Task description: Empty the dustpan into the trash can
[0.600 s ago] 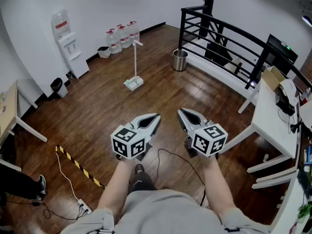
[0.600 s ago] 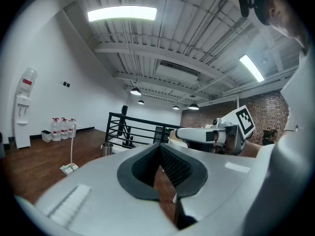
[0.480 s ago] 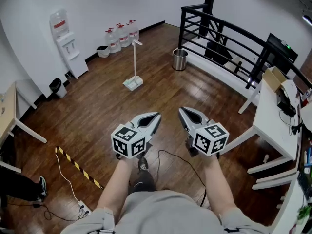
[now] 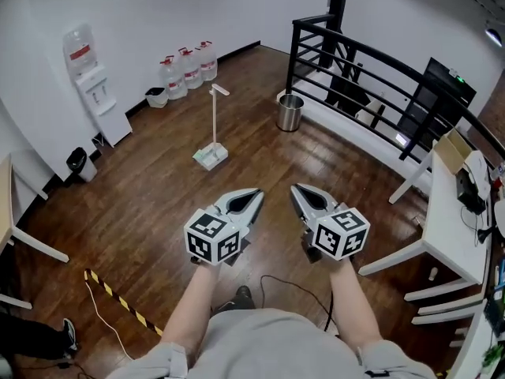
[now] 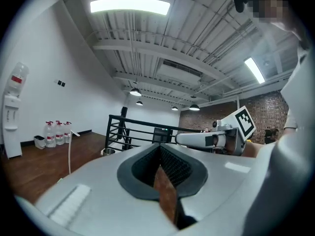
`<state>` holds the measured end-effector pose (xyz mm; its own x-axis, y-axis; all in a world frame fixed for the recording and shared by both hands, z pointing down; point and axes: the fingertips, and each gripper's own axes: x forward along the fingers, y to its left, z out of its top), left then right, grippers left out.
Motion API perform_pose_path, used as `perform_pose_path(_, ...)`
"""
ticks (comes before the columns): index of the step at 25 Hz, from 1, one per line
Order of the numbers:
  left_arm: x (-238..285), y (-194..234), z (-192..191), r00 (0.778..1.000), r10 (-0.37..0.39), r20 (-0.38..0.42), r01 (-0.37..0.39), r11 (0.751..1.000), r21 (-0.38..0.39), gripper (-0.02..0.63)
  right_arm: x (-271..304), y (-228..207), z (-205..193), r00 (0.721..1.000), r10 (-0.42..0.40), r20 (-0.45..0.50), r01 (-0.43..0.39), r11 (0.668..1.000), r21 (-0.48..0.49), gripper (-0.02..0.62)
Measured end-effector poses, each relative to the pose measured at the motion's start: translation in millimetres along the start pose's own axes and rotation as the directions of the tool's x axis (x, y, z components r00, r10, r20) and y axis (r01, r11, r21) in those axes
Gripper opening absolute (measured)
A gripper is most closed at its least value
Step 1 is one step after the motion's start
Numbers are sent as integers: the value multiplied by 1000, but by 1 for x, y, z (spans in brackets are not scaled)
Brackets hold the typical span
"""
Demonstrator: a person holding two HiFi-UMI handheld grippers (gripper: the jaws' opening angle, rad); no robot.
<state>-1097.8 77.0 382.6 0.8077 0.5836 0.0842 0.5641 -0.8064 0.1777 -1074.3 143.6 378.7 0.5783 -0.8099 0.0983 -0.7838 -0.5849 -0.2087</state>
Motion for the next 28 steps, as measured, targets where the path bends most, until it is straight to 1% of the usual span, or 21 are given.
perform_pose_path(4,25,46,13,999,-27,-19,26,1000,-8,6,50,-23,19,1000,-30,3,30,1000,1,-1)
perform_pose_path(7,51,88,24,999,-27,-22,27,999,-21,6,84,-49,32,999,-52,1,52,999,-3,-2)
perform_pose_path(9,74,115,31,1000,-19,-24,19,1000,-26,6,106,-74,40,998,-60,0,60,998,6,0)
perform_pose_path(12,123,155,40,999,2,-33,-3,999,-34,6,143,-125,52,998,-55,-6,55,998,24,-1)
perform_pose_path(17,206,225,45,996,76,-42,-78,996,-42,6,217,-206,65,1000,10,-7,-10,999,45,-2)
perform_pose_path(21,277,270,61,988,149,-41,-151,988,-39,6,271,-270,93,996,89,-11,-88,995,53,-1)
perform_pose_path(25,326,311,85,969,246,-20,-246,969,-36,6,318,-321,119,986,164,-42,-162,986,45,-1)
perform_pose_path(28,347,351,94,945,326,4,-325,944,-49,6,359,-351,128,977,209,-53,-206,977,51,0)
